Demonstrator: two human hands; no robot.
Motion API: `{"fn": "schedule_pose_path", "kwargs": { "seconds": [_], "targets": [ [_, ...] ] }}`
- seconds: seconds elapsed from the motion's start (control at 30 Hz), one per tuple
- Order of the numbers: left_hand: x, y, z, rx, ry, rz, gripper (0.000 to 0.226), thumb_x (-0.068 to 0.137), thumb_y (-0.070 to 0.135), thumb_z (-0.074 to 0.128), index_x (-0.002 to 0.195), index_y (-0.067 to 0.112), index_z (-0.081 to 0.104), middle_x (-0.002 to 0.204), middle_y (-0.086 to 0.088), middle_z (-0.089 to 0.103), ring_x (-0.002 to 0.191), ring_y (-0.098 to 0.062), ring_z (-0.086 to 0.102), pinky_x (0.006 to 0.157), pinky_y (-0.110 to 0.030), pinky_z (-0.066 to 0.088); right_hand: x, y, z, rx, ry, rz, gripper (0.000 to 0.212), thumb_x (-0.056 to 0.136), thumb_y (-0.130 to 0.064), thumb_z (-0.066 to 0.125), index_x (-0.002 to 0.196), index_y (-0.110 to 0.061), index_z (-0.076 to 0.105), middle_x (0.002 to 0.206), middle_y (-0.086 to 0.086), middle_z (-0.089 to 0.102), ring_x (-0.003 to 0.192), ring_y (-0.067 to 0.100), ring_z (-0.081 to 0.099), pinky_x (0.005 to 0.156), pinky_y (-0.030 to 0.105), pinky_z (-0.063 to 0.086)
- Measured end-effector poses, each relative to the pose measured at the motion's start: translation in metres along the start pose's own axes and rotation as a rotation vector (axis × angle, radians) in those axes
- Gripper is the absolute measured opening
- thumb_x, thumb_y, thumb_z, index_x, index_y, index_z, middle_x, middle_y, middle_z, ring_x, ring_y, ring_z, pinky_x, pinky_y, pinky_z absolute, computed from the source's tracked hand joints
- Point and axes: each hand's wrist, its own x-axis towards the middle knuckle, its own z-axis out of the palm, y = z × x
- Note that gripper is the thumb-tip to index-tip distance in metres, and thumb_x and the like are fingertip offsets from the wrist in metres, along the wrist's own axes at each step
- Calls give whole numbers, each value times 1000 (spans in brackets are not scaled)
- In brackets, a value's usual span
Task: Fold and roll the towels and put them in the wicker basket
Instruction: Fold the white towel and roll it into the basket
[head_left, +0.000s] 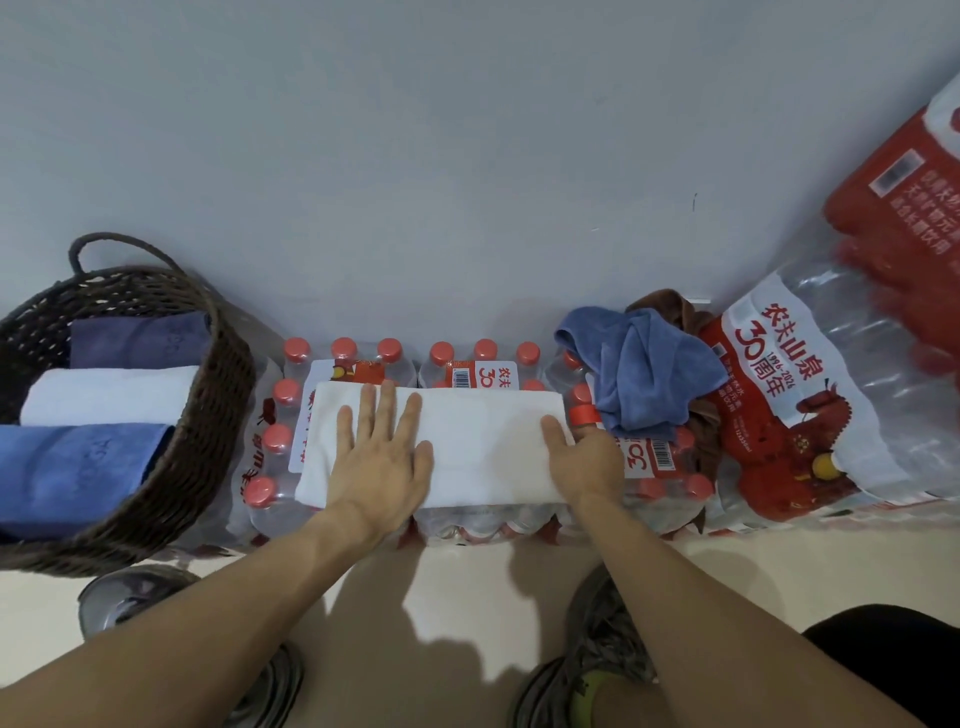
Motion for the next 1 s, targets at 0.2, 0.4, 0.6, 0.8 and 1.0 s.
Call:
{"fn": "schedule_pose_path", "kwargs": {
  "seconds": [0.2, 0.4, 0.6, 0.8, 1.0],
  "targets": [
    [5, 23, 1, -61, 44, 69, 67, 98, 45, 18, 157, 17, 4, 164, -10, -7, 149, -27, -18, 121, -50, -8, 17, 1, -26, 179, -186, 19, 19, 89, -38, 68, 95, -20, 65, 98, 3, 70, 84, 19, 64, 74, 38, 55],
    [8, 50, 22, -59, 10, 181, 69, 95, 51, -2, 155, 19, -8, 163, -1, -14, 148, -19, -23, 121, -46, -9, 24, -8, -47, -255, 19, -147, 31, 102, -36, 46, 107, -9, 60, 105, 10, 63, 91, 22, 55, 77, 33, 41],
    [12, 60, 24, 8, -5, 192, 69, 96, 48, -4, 155, 13, -9, 163, -7, -13, 148, -26, -22, 120, -52, -6, 9, -25, -53, -423, 216, -307, 34, 101, -42, 45, 102, -13, 62, 94, 7, 66, 83, 21, 59, 69, 32, 45],
    [20, 57, -13, -221, 38, 195, 50, 97, 35, 42, 142, 14, 42, 155, -9, 31, 145, -27, 25, 119, -42, 24, -12, -69, -40, -281, 162, -418, 20, 93, -38, 56, 98, -19, 56, 81, -3, 58, 72, 16, 53, 62, 29, 39],
    [37, 45, -72, -1639, -327, -440, 47, 98, 47, 43, 103, 6, 66, 89, -14, 70, 76, -30, 70, 64, -36, 59, -40, -99, -9, 129, -150, -324, 14, 90, -38, 63, 95, -25, 60, 82, -10, 65, 75, 6, 62, 59, 18, 44]
  ]
}}
